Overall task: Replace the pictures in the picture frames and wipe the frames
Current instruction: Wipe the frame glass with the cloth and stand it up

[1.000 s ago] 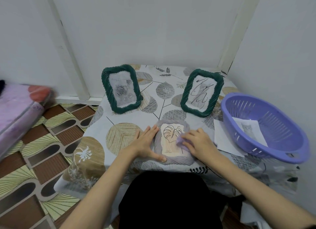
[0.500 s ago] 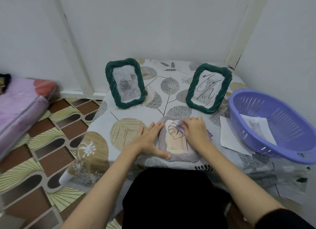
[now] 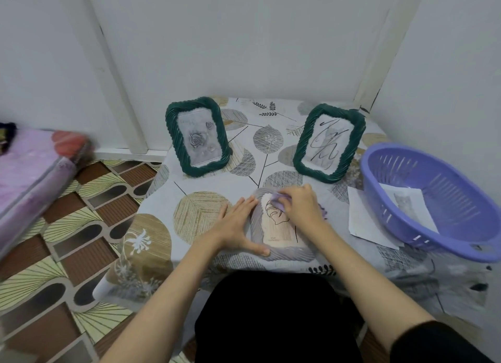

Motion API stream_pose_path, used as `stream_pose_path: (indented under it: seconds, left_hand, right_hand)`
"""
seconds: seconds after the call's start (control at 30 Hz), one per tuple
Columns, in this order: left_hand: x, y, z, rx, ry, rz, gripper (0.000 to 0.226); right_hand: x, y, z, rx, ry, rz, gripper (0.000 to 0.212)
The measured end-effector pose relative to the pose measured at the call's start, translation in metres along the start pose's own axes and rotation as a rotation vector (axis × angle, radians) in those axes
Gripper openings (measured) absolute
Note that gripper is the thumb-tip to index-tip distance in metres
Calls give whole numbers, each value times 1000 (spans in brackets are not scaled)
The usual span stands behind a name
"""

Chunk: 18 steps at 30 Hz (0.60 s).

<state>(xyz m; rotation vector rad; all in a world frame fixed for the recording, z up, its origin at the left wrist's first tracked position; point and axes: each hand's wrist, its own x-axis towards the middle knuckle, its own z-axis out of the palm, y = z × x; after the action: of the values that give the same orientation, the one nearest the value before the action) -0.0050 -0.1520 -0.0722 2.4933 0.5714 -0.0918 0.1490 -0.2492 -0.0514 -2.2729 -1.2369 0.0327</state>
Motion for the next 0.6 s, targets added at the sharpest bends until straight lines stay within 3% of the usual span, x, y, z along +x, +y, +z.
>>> stream_pose_path:
  seconds: [0.2, 0.3, 0.37, 0.43, 0.53, 0.6]
  left_hand:
    - [2, -5, 3, 33, 28, 14, 136]
    - [2, -6, 4, 30, 33, 16, 137]
    - [2, -6, 3, 30, 21, 14, 137]
    - [1, -4, 1, 30, 7, 11, 135]
    - [0, -1, 0, 17, 7, 5, 126]
    - [-1, 0, 0, 13, 8, -4, 124]
  right_hand:
    - [-37, -21, 9, 171, -59, -117, 25]
    - [-61, -3, 4, 26, -83, -345, 29]
    - [-64, 9, -1, -24, -67, -376, 34]
    - [-60, 12, -9, -14, -66, -260, 40]
    - [-49, 21, -29, 76, -172, 68, 58]
    - [-47, 28, -37, -1, -216, 139, 43]
